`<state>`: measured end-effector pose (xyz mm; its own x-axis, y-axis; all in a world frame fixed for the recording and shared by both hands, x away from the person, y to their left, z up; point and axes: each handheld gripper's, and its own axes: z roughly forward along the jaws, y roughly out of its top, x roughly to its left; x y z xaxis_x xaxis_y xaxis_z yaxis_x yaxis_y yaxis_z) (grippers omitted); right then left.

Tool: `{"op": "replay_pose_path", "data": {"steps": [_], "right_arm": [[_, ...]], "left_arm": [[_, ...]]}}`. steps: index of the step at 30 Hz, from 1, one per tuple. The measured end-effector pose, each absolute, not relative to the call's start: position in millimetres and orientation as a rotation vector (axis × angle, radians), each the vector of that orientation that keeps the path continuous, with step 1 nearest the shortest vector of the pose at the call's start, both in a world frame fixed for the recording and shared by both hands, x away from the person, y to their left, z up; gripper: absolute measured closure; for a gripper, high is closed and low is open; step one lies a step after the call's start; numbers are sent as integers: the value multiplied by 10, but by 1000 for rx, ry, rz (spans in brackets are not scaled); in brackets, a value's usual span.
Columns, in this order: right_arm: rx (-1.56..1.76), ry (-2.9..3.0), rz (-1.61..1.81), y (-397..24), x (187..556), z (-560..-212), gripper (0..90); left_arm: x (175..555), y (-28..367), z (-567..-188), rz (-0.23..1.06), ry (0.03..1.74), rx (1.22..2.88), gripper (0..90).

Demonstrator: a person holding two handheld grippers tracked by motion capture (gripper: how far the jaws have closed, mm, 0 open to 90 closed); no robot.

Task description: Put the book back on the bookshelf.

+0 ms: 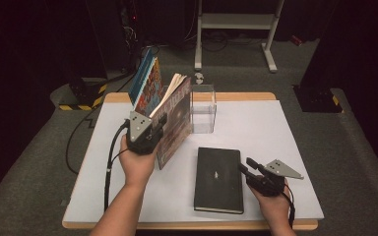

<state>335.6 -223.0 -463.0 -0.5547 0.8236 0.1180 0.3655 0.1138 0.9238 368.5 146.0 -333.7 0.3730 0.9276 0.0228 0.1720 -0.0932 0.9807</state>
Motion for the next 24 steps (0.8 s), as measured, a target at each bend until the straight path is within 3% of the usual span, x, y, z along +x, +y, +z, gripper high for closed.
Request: {"op": "replay_pose_path", "data": {"steps": [24], "right_arm": [[1159,1952,1472,-2278,3347,-4591,588]], "left_arm": [[4398,1238,-3272,977,1144,1508,839]]}}
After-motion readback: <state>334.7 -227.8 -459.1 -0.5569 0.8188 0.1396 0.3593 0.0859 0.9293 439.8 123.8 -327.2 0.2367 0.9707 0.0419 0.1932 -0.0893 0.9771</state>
